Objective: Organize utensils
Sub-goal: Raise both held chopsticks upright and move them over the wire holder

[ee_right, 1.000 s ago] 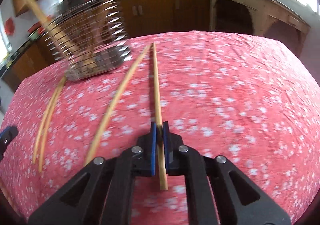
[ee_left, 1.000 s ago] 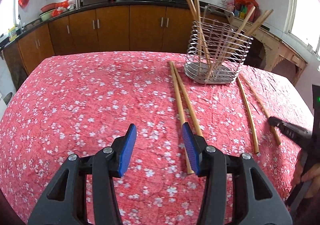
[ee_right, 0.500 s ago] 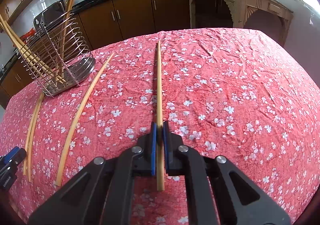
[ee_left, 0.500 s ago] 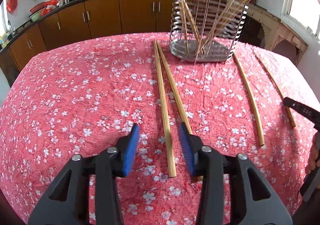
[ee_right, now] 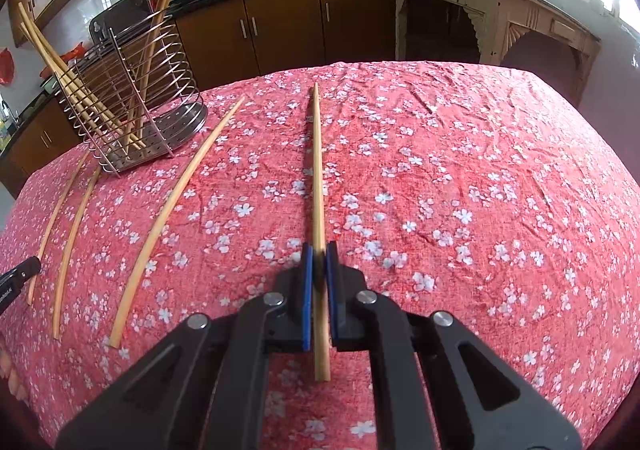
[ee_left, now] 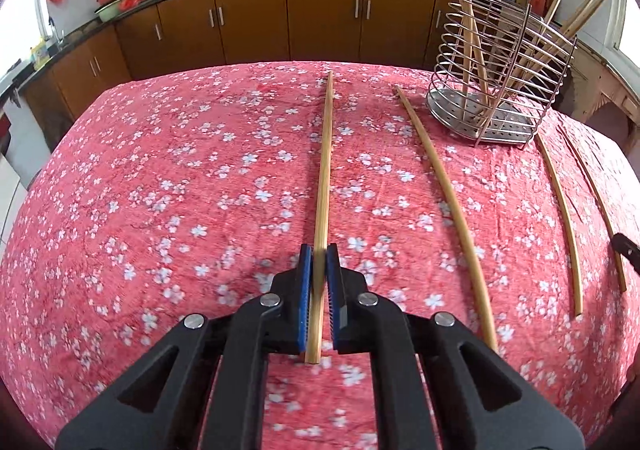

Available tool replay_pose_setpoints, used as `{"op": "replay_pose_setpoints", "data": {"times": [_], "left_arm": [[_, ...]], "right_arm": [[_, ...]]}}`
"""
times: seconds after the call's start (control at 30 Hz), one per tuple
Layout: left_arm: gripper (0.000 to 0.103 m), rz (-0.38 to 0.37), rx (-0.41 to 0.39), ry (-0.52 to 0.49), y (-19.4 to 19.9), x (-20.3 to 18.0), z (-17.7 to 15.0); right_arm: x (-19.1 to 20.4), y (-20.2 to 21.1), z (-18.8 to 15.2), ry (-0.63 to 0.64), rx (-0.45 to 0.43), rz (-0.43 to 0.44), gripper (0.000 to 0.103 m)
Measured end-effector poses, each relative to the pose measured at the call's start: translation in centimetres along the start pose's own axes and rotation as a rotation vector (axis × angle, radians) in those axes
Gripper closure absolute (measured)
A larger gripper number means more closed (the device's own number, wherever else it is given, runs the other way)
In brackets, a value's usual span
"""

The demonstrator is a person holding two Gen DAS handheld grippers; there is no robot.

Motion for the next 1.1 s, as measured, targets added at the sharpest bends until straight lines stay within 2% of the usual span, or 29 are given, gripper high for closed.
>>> {"op": "replay_pose_setpoints", "data": {"times": [0.13, 0.37, 1.1], "left_arm": [[0.094, 0.007, -0.016, -0.017, 0.0, 0.0, 0.0], [0.093, -0.042, -0.017, 0.021, 0.2, 0.5, -0.2], [0.093, -0.055, -0.016, 0.032, 0.3, 0.7, -0.1]], "right_arm": [[-0.4, 0.4, -0.4, -0.019, -0.001, 0.017, 0.095], [-1.5, 0.8, -0.4, -0.047, -0.001, 0.048, 0.095], [-1.3, 1.1, -0.6, -0.036, 0.002, 0.036, 0.095]]}}
Point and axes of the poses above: each gripper's, at about its wrist camera, not at the fingertips, and y roughly against the way its jaws point, x to its left, z to its top, the point moved 10 cm from there along -y, roughly the way its jaws point, and after that the axes turned 2 degrees about z, right-handed, at the moved point
